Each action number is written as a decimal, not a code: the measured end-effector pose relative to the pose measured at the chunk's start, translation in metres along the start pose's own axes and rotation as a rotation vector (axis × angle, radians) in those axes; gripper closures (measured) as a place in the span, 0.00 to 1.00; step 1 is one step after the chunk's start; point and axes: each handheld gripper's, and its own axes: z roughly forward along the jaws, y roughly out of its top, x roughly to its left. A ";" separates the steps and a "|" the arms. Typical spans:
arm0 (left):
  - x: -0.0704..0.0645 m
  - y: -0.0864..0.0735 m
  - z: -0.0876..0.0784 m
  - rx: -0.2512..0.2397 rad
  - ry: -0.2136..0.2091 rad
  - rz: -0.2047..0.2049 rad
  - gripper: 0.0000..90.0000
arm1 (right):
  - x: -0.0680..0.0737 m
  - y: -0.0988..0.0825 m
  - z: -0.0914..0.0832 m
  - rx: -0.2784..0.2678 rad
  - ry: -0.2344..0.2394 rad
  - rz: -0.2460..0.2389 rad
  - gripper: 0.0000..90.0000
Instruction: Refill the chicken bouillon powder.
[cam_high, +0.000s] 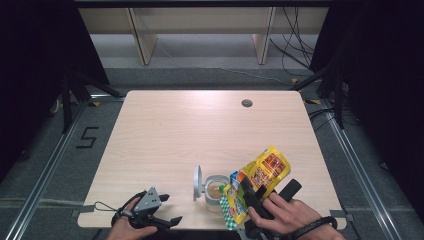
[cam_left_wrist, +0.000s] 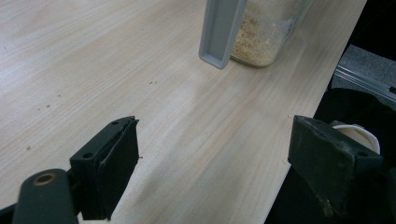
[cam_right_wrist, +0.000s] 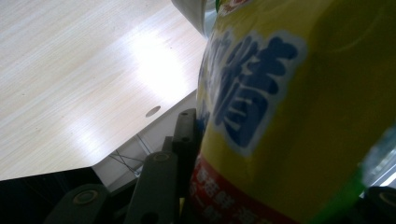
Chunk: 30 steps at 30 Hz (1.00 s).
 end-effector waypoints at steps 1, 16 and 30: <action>0.000 0.000 0.000 0.002 0.003 0.003 0.17 | 0.000 0.000 0.000 0.001 0.000 -0.003 0.78; 0.001 0.000 -0.001 -0.002 0.002 0.003 0.17 | 0.000 -0.001 0.000 0.001 0.001 -0.006 0.79; 0.001 0.000 0.000 -0.003 0.003 0.002 0.17 | 0.000 -0.002 -0.001 0.000 0.005 0.001 0.80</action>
